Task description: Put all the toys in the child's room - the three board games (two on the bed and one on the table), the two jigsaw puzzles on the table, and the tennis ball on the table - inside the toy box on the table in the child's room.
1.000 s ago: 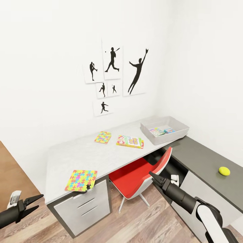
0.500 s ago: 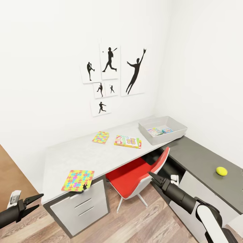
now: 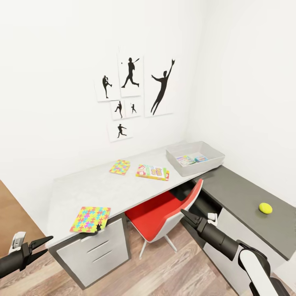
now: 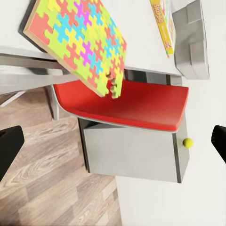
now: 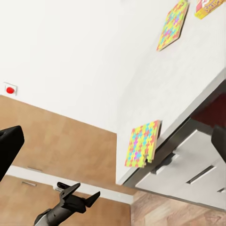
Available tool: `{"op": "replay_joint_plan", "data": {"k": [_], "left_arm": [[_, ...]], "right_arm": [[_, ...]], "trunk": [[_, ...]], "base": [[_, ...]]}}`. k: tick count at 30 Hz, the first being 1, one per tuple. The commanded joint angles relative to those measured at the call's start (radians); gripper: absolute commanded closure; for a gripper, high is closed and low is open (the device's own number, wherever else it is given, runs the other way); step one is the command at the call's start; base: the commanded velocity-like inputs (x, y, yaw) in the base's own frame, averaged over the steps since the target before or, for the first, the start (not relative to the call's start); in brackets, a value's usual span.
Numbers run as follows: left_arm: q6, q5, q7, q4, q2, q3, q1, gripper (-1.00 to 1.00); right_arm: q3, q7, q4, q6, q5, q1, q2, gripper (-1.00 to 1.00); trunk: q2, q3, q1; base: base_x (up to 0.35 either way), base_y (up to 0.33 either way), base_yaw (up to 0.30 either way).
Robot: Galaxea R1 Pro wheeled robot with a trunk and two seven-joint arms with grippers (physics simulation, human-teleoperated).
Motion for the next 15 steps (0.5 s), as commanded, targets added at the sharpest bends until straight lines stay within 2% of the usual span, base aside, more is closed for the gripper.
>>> {"op": "replay_joint_plan", "data": {"k": [1, 4, 10, 15], "left_arm": [[0.008, 0.002, -0.002, 0.0, 0.0, 0.001, -0.001, -1.0], [0.008, 0.002, -0.002, 0.0, 0.0, 0.001, -0.001, -1.0], [0.008, 0.002, -0.002, 0.0, 0.001, 0.001, -0.001, -1.0], [0.008, 0.002, -0.002, 0.0, 0.001, 0.001, -0.001, -1.0]], "right_arm": [[0.0, 0.001, 0.0, 0.008, -0.004, -0.001, 0.0, -1.0], [0.014, 0.001, 0.001, 0.011, -0.004, -0.001, 0.001, -1.0], [0.074, 0.006, 0.006, 0.015, -0.011, -0.001, 0.001, -1.0], [0.148, 0.011, 0.008, 0.023, -0.013, -0.002, 0.009, -1.0]], "trunk": [[-0.002, -0.002, 0.0], [-0.002, -0.002, 0.0], [-0.002, -0.002, 0.0], [-0.002, -0.002, 0.0]], "base": [[-0.063, -0.132, 0.0], [-0.053, -0.121, 0.0], [-0.022, -0.051, 0.0], [-0.005, -0.012, 0.0]]}}
